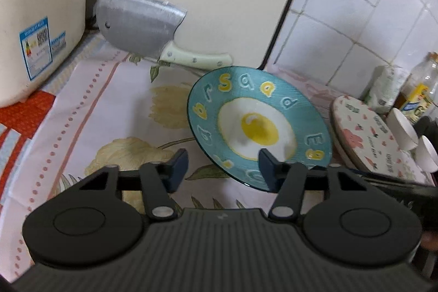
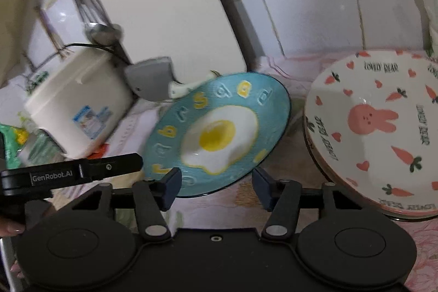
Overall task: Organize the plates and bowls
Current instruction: 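Move both grippers to the blue egg plate rim and close them, then lift the egg plate with both grippers and carry it toward the plate stack, then lower the egg plate onto the bunny plate stack and open both grippers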
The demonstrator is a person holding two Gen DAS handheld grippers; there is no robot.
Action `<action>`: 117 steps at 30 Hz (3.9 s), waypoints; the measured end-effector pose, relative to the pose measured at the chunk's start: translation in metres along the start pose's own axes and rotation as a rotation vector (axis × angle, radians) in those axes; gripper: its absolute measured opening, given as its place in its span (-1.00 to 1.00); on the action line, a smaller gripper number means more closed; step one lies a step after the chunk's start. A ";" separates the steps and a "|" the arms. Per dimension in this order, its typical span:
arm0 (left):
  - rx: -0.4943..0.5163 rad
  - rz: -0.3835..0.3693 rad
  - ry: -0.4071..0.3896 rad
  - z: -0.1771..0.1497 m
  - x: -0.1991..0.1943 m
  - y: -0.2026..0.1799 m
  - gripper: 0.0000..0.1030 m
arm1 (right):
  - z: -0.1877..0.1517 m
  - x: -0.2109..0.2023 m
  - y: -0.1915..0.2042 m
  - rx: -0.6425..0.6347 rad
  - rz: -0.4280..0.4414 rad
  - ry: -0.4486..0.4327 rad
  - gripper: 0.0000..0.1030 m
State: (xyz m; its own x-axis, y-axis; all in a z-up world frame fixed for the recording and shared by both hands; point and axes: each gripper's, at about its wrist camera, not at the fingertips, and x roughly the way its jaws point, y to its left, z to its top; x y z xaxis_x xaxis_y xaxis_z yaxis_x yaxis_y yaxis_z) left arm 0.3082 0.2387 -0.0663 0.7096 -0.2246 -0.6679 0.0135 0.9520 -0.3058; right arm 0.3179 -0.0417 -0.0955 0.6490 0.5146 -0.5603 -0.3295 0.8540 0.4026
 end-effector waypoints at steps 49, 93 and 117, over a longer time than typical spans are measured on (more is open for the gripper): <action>0.048 0.043 -0.118 -0.038 -0.087 -0.062 -0.67 | -0.005 -0.093 0.029 -0.053 -0.052 -0.090 -0.36; 0.062 -0.120 0.096 -0.027 0.036 -0.195 -0.67 | 0.008 -0.140 -0.122 0.152 -0.246 -0.070 -0.36; 0.081 -0.093 0.186 -0.018 0.054 -0.203 -0.61 | 0.011 -0.123 -0.114 0.003 -0.401 -0.045 -0.20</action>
State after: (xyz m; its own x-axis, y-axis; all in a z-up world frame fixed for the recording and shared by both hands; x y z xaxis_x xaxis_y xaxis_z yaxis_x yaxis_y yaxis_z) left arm 0.3308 0.0300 -0.0523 0.5605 -0.3396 -0.7553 0.1348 0.9373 -0.3213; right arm 0.2834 -0.2032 -0.0650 0.7552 0.1369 -0.6410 -0.0424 0.9861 0.1606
